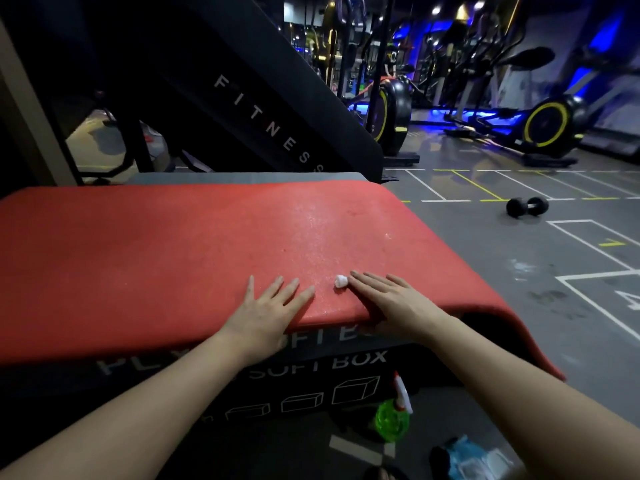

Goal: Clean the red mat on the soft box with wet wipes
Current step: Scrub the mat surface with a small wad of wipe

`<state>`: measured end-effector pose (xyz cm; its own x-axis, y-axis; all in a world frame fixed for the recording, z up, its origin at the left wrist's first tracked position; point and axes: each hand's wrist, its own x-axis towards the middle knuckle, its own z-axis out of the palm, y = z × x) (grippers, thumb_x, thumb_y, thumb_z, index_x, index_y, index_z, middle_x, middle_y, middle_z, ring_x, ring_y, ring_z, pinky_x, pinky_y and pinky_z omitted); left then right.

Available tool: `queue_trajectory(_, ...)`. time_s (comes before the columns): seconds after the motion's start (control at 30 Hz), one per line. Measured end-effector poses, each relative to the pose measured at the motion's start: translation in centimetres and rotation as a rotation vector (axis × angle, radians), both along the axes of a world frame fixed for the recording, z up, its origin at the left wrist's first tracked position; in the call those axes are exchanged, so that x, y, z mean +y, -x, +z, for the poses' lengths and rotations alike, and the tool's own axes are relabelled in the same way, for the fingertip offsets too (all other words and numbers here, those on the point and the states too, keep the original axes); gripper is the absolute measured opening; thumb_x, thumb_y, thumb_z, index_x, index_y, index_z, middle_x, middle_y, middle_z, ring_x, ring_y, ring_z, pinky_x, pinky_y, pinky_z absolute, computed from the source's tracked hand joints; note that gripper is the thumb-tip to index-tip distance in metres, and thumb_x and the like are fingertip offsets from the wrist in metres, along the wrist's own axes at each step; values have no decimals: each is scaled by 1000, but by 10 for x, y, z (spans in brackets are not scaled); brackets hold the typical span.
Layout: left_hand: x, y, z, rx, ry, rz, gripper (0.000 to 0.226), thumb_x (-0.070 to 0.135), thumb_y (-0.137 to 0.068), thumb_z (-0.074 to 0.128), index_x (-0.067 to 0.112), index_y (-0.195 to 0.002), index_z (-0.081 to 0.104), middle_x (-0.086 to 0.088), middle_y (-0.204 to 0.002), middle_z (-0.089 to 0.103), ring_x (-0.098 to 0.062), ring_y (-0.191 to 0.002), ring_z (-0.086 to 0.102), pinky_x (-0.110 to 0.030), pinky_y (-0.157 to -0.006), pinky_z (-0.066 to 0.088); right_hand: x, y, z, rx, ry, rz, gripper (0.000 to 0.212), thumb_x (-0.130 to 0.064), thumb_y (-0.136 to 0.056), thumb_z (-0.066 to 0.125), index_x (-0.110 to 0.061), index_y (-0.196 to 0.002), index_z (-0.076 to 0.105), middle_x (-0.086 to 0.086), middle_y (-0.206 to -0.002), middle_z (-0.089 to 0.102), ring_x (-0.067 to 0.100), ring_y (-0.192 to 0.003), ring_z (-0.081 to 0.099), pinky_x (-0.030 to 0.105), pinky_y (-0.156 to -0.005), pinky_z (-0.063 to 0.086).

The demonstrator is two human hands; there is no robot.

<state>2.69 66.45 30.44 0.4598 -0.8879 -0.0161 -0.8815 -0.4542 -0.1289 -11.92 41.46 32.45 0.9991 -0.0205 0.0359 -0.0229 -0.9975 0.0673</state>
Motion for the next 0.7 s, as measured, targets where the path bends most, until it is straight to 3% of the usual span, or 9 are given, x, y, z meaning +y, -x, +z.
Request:
queue_trajectory(0.07,1,3,7,65,-15,36,102,4,-95,53,42,-158,-17,-3,-171,-11,-38,-156,-7,-71,-119,2,5,-2,-8,5,31,-40,105,-40,-80,67,-29,-157,-4,-11,-164,-4,9,-151,3,38,-120,11)
queue_trajectory(0.13,3,3,13,95,-16,39,102,-6,-94,46,43,-158,-16,-4,-171,-7,-40,-156,-5,-70,-119,6,7,-5,-11,-15,69,-66,107,-29,-76,67,-28,-157,-4,-11,-164,-5,9,-151,5,37,-120,14)
queue_trajectory(0.27,7,0,32,90,19,35,101,-13,-91,40,43,-160,-7,-6,-171,1,-40,-156,5,-65,-121,15,4,-18,-4,-107,26,-23,96,-14,-75,60,-23,-157,12,-5,-163,15,13,-149,20,43,-116,29)
queue_trajectory(0.4,23,-9,35,136,29,57,103,-16,-89,37,47,-159,-4,-4,-171,4,-37,-156,6,-62,-123,15,19,-30,6,-94,0,58,78,-20,-82,39,-18,-157,17,-1,-163,18,17,-149,20,41,-118,26)
queue_trajectory(0.47,32,-20,34,152,57,69,105,-17,-87,36,50,-159,-3,-2,-172,5,-35,-157,6,-60,-123,14,26,-37,8,-140,-12,91,79,-31,-78,21,-17,-156,21,1,-162,22,19,-148,24,41,-117,27)
queue_trajectory(0.53,42,-27,36,144,57,85,105,-17,-87,36,50,-158,-3,-1,-172,4,-34,-157,5,-59,-123,13,33,-47,6,-136,-19,112,82,-34,-76,15,-17,-156,19,1,-162,21,20,-149,23,41,-118,25)
queue_trajectory(0.7,66,-40,38,111,20,114,105,-17,-87,38,48,-159,-3,-1,-172,1,-33,-157,2,-58,-124,14,54,-68,-3,-93,-27,154,76,-14,-90,46,-15,-157,12,3,-164,13,24,-150,16,42,-122,18)
